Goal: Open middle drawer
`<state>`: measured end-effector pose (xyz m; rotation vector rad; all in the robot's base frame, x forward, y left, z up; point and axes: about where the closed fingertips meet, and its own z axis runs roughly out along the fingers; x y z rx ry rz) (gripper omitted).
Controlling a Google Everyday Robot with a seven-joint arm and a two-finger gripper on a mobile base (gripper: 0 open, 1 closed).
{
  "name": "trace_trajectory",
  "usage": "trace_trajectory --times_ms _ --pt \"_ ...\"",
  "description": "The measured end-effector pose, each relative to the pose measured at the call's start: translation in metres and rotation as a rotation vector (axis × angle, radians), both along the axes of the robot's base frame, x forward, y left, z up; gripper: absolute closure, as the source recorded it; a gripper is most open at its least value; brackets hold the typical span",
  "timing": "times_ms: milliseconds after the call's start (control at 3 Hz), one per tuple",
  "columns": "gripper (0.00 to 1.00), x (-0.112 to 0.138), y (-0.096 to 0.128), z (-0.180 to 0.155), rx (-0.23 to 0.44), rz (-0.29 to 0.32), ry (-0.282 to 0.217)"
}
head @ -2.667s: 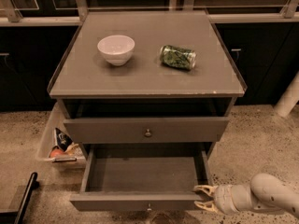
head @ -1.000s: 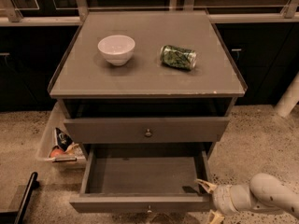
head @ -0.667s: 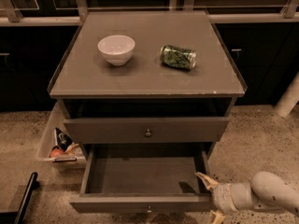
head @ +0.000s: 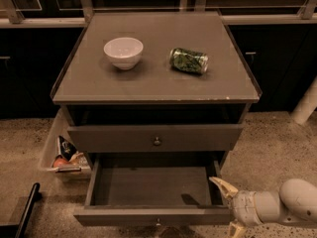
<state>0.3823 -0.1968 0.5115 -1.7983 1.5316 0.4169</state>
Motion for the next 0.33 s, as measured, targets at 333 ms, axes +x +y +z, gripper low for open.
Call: trace_trajectory --times_ms 333 --pt "0.00 -0.0061 -0.0041 0.0300 0.016 0.020 -0.069"
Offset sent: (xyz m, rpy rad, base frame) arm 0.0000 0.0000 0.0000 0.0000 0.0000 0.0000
